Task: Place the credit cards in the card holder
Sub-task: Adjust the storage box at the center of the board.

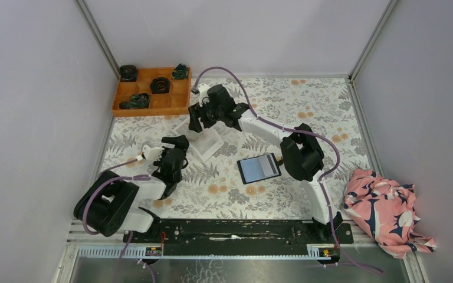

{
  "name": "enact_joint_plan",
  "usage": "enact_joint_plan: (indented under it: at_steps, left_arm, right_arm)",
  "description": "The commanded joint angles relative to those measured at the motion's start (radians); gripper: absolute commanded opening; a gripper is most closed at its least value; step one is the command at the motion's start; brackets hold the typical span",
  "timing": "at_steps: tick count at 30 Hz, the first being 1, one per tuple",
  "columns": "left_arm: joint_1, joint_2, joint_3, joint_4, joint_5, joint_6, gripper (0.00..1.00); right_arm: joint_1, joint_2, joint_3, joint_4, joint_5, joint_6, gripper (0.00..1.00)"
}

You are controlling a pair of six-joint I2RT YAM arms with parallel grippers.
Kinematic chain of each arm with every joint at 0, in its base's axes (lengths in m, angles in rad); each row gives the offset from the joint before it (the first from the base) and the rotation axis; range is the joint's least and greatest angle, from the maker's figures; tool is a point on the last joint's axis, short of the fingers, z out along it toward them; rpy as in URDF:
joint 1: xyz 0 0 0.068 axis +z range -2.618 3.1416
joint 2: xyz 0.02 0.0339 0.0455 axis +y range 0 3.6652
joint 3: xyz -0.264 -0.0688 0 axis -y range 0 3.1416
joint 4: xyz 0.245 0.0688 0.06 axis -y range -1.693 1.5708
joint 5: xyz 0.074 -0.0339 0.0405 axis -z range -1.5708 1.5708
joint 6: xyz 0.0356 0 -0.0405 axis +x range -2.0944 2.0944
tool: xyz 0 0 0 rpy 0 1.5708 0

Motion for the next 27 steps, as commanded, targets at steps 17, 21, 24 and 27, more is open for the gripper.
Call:
enact_joint_plan:
  at_steps: [17,21,24,27]
  left_arm:
    - [0.021,-0.063,0.039,-0.208,-0.105,-0.155,0.82]
    - [0.026,-0.054,0.069,-0.303,-0.087,-0.237,0.82]
    - [0.03,-0.039,0.083,-0.337,-0.078,-0.275,0.83]
    - [0.036,-0.02,0.114,-0.388,-0.06,-0.309,0.84]
  right_arm:
    - [0.017,0.171,0.26,-0.051,-0.06,0.004,0.72]
    - [0.017,0.201,0.285,-0.057,-0.058,0.0,0.71]
    - [0.016,0.227,0.317,-0.071,-0.058,-0.001,0.71]
    - [0.016,0.263,0.368,-0.103,-0.062,-0.005,0.71]
